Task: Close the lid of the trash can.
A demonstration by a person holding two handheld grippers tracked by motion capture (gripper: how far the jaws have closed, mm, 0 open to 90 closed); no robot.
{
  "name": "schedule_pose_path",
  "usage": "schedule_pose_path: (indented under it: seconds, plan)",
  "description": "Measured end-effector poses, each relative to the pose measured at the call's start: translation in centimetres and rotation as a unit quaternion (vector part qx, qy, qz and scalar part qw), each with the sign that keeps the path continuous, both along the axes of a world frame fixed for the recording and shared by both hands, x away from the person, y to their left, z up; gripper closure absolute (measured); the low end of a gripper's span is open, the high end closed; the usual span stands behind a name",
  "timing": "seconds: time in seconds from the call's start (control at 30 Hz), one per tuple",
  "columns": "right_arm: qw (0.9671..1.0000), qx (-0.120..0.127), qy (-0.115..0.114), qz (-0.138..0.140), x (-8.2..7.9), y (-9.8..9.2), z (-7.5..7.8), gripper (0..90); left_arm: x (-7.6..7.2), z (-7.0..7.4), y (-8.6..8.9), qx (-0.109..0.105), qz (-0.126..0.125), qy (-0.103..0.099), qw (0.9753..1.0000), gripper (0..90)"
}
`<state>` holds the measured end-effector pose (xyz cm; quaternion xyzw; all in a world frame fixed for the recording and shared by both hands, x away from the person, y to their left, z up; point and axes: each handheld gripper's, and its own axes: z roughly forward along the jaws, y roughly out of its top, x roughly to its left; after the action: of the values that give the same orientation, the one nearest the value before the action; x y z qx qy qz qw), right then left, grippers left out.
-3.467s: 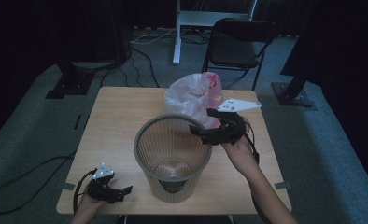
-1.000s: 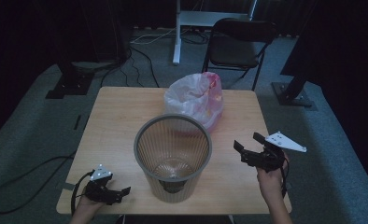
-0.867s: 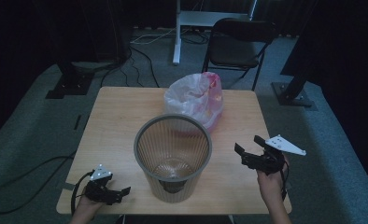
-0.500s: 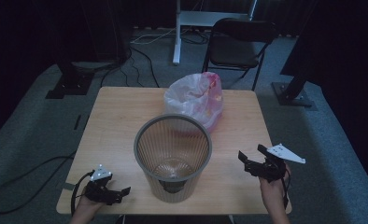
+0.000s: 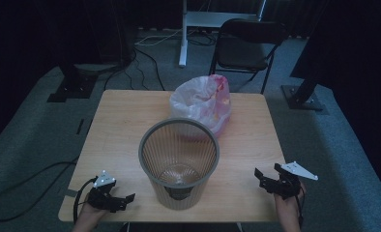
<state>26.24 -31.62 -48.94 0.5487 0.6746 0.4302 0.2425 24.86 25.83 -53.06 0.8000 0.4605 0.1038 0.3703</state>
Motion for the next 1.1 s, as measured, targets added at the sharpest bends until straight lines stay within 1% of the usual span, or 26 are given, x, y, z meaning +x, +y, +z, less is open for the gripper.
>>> schedule_pose_path:
  seconds: [0.2,0.23,0.4,0.5,0.6,0.7,0.8,1.0,1.1]
  plan:
    - [0.9998,-0.009,0.016,-0.009,-0.4,-1.0,-1.5,12.4,0.0,0.0,0.0,0.000,0.000,0.000,1.0000,0.0]
    - [0.9997,-0.013,0.017,-0.010,-0.5,-1.2,-1.7,12.4,0.0,0.0,0.0,0.000,0.000,0.001,1.0000,0.0]
    - [0.9995,-0.015,0.020,-0.017,-1.0,-2.2,-2.5,12.4,0.0,0.0,0.0,0.002,0.001,0.001,1.0000,0.0]
    - [0.9996,-0.011,0.017,-0.018,-1.4,-3.0,-3.0,12.4,0.0,0.0,0.0,0.001,0.000,0.000,1.0000,0.0]
    - [0.9996,-0.018,0.007,-0.021,-1.9,-3.6,-3.5,12.4,0.0,0.0,-0.1,0.002,0.000,0.000,1.0000,0.0]
    - [0.9993,-0.028,0.002,-0.025,-2.4,-4.1,-3.9,12.4,0.0,0.0,-0.1,0.002,0.000,0.001,1.0000,0.0]
    - [0.9990,-0.034,-0.003,-0.028,-2.9,-4.5,-4.4,12.3,0.0,0.0,-0.1,0.001,0.001,0.001,1.0000,0.0]
    - [0.9992,-0.026,-0.006,-0.029,-3.9,-5.4,-4.9,12.3,0.0,0.0,-0.1,0.003,0.001,0.001,1.0000,0.0]
    - [0.9987,-0.034,-0.010,-0.036,-4.4,-5.5,-4.9,12.3,0.0,0.0,-0.1,0.003,0.001,0.001,1.0000,0.0]
